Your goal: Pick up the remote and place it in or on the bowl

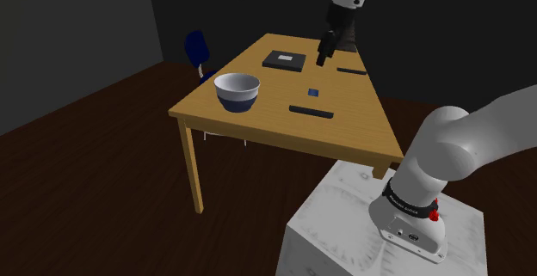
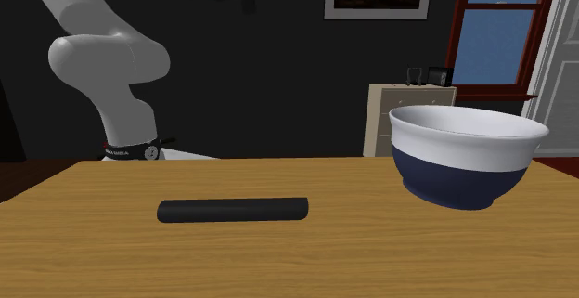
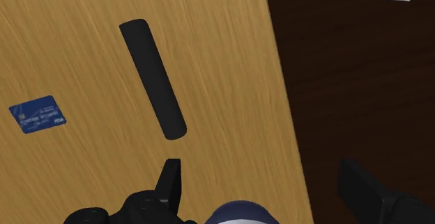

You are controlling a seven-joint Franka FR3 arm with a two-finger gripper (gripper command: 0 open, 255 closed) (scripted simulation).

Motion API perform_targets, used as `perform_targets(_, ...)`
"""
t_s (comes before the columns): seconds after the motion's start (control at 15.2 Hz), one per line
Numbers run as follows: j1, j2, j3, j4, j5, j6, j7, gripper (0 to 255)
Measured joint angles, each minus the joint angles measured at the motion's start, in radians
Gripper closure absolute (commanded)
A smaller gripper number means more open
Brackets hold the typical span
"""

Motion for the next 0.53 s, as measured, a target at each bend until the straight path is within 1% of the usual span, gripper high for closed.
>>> perform_targets(0.2,-0.003,0.045,-0.057,-0.037,-0.012,0.056,-0.076,0)
perform_targets(0.53,-0.005,0.158,-0.153,-0.080,-0.024,0.166,-0.205,0)
